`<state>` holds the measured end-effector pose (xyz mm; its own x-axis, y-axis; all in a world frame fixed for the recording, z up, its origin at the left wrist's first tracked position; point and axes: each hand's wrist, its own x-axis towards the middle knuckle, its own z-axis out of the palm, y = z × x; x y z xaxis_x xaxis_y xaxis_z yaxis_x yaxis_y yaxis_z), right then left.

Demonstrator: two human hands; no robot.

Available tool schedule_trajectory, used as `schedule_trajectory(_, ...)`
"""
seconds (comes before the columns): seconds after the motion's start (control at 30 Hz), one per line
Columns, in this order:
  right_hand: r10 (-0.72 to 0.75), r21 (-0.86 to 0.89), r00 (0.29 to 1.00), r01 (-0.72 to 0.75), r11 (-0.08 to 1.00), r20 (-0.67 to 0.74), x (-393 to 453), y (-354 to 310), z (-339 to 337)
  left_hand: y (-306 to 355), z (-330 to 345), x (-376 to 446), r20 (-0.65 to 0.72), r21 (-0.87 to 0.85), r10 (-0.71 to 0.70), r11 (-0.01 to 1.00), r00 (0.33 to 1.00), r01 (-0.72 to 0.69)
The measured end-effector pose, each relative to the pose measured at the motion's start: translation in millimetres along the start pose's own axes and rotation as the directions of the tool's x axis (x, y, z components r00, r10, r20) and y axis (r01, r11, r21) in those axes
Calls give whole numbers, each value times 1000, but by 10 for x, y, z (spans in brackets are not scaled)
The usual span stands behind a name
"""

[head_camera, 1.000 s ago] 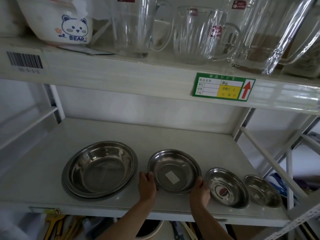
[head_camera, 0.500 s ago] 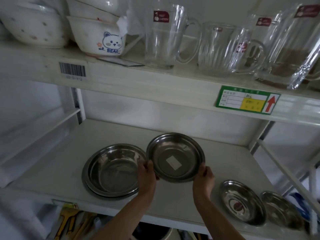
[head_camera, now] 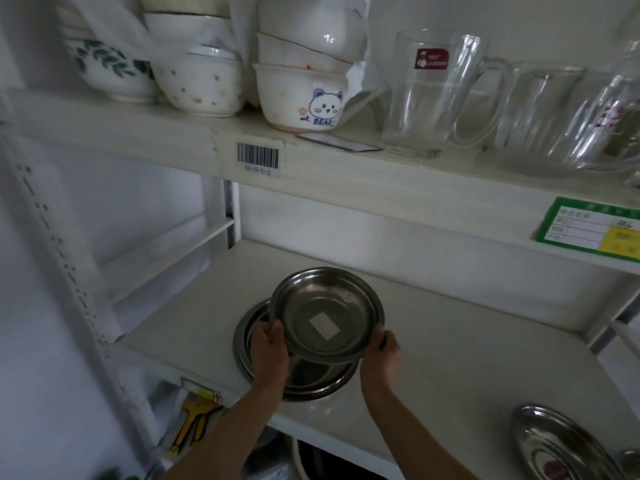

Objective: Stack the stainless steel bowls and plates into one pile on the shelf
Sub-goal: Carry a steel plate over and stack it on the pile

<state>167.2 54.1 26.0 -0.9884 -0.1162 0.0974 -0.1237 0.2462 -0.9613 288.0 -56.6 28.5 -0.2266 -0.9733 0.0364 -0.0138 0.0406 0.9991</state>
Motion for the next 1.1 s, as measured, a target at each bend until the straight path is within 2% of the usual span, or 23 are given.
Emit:
schedule_trajectory(0.13, 10, -55, 998, -7, 998, 63, -80, 47, 194, -36, -207, 120, -26, 69, 10, 998, 1000, -8)
schedule_trajectory(0.27, 3, -151, 992, 17, 988, 130, -149, 113, 274, -123, -361, 223, -8, 265, 28, 964, 1000, -25)
schedule_trajectory(0.33, -4, -226, 990, 37, 973, 144, -162, 138, 291, -173, -435, 250, 18, 380, 57, 923, 998, -60)
schedule_trajectory(0.53, -27, -492, 986, 105, 864, 164, -183, 130, 277, -297, -567, 272, 65, 642, 13, 765, 998, -52)
schedule_trajectory(0.7, -50, -606, 976, 170, 777, 210, -147, 98, 225, -318, -581, 267, 102, 704, 37, 703, 994, -99)
schedule_trajectory(0.87, -52, -728, 956, 255, 636, 289, -78, 84, 171, -306, -588, 327, 164, 804, 21, 576, 986, -146)
schedule_trajectory(1.1, -54, -766, 930, 332, 550, 364, -20, 61, 134, -258, -598, 395, 209, 866, -4, 465, 978, -183)
